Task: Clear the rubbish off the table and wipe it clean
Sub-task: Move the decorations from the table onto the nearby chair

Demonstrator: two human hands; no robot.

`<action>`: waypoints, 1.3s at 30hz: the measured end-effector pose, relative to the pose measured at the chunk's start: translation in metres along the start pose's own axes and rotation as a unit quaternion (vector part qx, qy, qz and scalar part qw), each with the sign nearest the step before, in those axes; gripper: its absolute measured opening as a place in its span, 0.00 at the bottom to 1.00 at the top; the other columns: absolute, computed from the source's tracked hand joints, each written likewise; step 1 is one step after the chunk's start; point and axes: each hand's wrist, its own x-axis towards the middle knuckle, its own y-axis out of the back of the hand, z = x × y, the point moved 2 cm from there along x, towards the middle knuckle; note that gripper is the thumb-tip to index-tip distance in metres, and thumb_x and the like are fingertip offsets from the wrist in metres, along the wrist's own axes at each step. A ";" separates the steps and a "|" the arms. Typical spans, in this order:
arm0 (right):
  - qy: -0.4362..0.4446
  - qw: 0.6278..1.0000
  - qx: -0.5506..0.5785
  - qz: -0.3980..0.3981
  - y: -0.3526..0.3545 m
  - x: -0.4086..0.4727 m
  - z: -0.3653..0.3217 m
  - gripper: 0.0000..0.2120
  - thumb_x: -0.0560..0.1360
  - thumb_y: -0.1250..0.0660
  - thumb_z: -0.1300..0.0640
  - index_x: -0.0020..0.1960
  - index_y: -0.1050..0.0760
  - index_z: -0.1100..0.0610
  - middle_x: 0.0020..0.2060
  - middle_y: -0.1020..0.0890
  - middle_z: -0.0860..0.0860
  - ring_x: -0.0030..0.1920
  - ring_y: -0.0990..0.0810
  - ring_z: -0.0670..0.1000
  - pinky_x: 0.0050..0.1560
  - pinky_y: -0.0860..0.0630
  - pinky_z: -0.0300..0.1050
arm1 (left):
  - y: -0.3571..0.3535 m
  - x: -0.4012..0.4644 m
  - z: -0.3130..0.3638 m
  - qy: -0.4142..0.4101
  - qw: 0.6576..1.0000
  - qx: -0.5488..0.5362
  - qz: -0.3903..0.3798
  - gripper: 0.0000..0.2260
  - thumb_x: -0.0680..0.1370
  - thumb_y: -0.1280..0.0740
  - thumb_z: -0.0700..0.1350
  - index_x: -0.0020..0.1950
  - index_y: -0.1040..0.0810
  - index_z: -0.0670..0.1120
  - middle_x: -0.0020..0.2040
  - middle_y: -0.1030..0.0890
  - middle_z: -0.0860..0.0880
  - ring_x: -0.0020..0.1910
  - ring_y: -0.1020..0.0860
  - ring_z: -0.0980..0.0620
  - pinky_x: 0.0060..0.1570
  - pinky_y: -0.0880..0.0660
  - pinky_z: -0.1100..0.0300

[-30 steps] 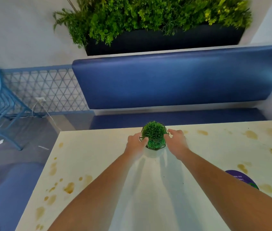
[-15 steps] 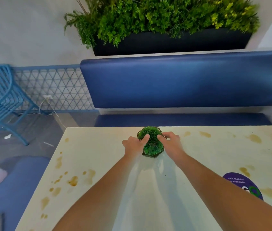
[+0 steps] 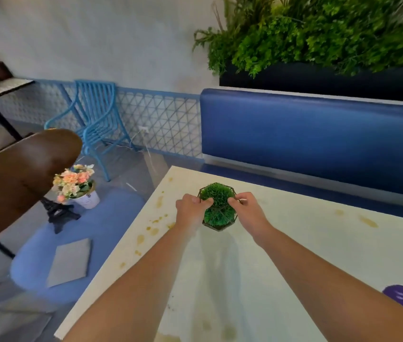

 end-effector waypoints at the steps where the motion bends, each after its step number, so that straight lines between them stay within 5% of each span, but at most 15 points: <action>1: 0.004 1.000 -0.003 -0.010 -0.010 -0.002 -0.005 0.09 0.79 0.36 0.48 0.57 0.29 0.50 0.60 0.26 0.54 0.56 0.25 0.53 0.40 0.31 0.41 | 0.011 0.000 -0.003 0.005 1.000 0.000 0.011 0.20 0.74 0.28 0.52 0.33 0.36 0.48 0.40 0.32 0.46 0.38 0.31 0.50 0.27 0.33 0.61; 5: 0.020 0.998 -0.015 -0.055 -0.069 -0.008 -0.031 0.09 0.79 0.35 0.49 0.57 0.29 0.50 0.59 0.26 0.55 0.54 0.27 0.53 0.40 0.32 0.42 | 0.072 0.011 -0.024 0.045 0.998 -0.025 0.047 0.13 0.75 0.31 0.52 0.40 0.25 0.43 0.46 0.24 0.44 0.56 0.24 0.40 0.42 0.29 0.56; 8: 0.038 0.996 -0.009 -0.082 -0.111 -0.009 -0.049 0.09 0.78 0.34 0.50 0.56 0.28 0.51 0.55 0.24 0.53 0.52 0.26 0.52 0.38 0.32 0.41 | 0.114 0.024 -0.036 0.053 0.996 -0.032 0.066 0.23 0.74 0.37 0.57 0.51 0.21 0.37 0.44 0.25 0.41 0.55 0.25 0.36 0.50 0.27 0.49; 12: 0.040 0.994 -0.006 -0.104 -0.177 -0.001 -0.064 0.09 0.77 0.33 0.51 0.55 0.28 0.52 0.52 0.23 0.53 0.49 0.24 0.52 0.43 0.30 0.44 | 0.165 0.050 -0.069 0.051 0.995 0.001 0.087 0.26 0.73 0.36 0.67 0.35 0.29 0.43 0.32 0.34 0.46 0.47 0.27 0.39 0.42 0.33 0.48; 15: 0.026 0.993 0.015 -0.113 -0.230 0.010 -0.067 0.12 0.76 0.30 0.53 0.55 0.31 0.52 0.51 0.22 0.55 0.45 0.23 0.51 0.39 0.29 0.43 | 0.199 0.075 -0.099 0.061 0.992 -0.046 0.102 0.27 0.65 0.34 0.72 0.34 0.40 0.51 0.34 0.39 0.50 0.51 0.28 0.28 0.34 0.32 0.50; 17: 0.003 0.992 0.033 -0.118 -0.261 0.018 -0.067 0.17 0.75 0.29 0.56 0.60 0.34 0.54 0.54 0.22 0.57 0.48 0.22 0.52 0.45 0.28 0.44 | 0.218 0.092 -0.112 0.085 0.991 -0.062 0.082 0.25 0.66 0.32 0.70 0.37 0.39 0.53 0.37 0.39 0.50 0.56 0.28 0.31 0.36 0.27 0.50; 20: -0.024 0.990 0.065 -0.125 -0.309 0.034 -0.066 0.27 0.76 0.30 0.59 0.70 0.38 0.60 0.63 0.26 0.58 0.59 0.24 0.56 0.59 0.27 0.47 | 0.243 0.120 -0.131 0.103 0.989 -0.083 0.067 0.20 0.74 0.30 0.60 0.46 0.36 0.48 0.41 0.32 0.50 0.48 0.25 0.46 0.53 0.23 0.40; 22: -0.036 0.988 0.055 -0.138 -0.337 0.045 -0.063 0.27 0.77 0.31 0.57 0.72 0.37 0.60 0.65 0.27 0.55 0.63 0.25 0.56 0.63 0.28 0.47 | 0.255 0.141 -0.150 0.126 0.986 -0.090 0.062 0.18 0.77 0.32 0.55 0.51 0.37 0.45 0.41 0.32 0.51 0.41 0.30 0.54 0.51 0.25 0.46; 26: -0.025 0.987 0.016 -0.159 -0.384 0.077 -0.050 0.14 0.76 0.31 0.54 0.61 0.23 0.54 0.55 0.18 0.51 0.54 0.19 0.51 0.53 0.25 0.46 | 0.265 0.178 -0.176 0.160 0.980 -0.110 0.035 0.18 0.79 0.33 0.52 0.58 0.38 0.46 0.46 0.33 0.50 0.42 0.30 0.52 0.47 0.30 0.52; 30: -0.044 0.988 0.005 -0.151 -0.414 0.111 -0.031 0.17 0.75 0.31 0.51 0.63 0.24 0.52 0.54 0.17 0.49 0.52 0.18 0.50 0.53 0.24 0.46 | 0.266 0.211 -0.201 0.182 0.977 -0.107 0.013 0.19 0.79 0.33 0.53 0.61 0.39 0.47 0.53 0.30 0.49 0.45 0.29 0.52 0.51 0.28 0.50; 34: -0.050 0.985 0.008 -0.163 -0.440 0.151 0.008 0.27 0.64 0.32 0.39 0.61 0.23 0.45 0.53 0.17 0.46 0.52 0.17 0.49 0.59 0.22 0.54 | 0.265 0.231 -0.222 0.183 0.979 -0.093 -0.014 0.25 0.79 0.33 0.54 0.69 0.39 0.46 0.62 0.29 0.49 0.55 0.28 0.49 0.53 0.28 0.49; 39: -0.048 0.986 0.007 -0.159 -0.455 0.151 -0.011 0.18 0.76 0.32 0.53 0.65 0.26 0.52 0.57 0.19 0.49 0.56 0.20 0.50 0.61 0.24 0.51 | 0.264 0.249 -0.239 0.166 0.983 -0.077 -0.002 0.29 0.79 0.33 0.52 0.73 0.42 0.44 0.66 0.32 0.46 0.62 0.28 0.46 0.59 0.28 0.48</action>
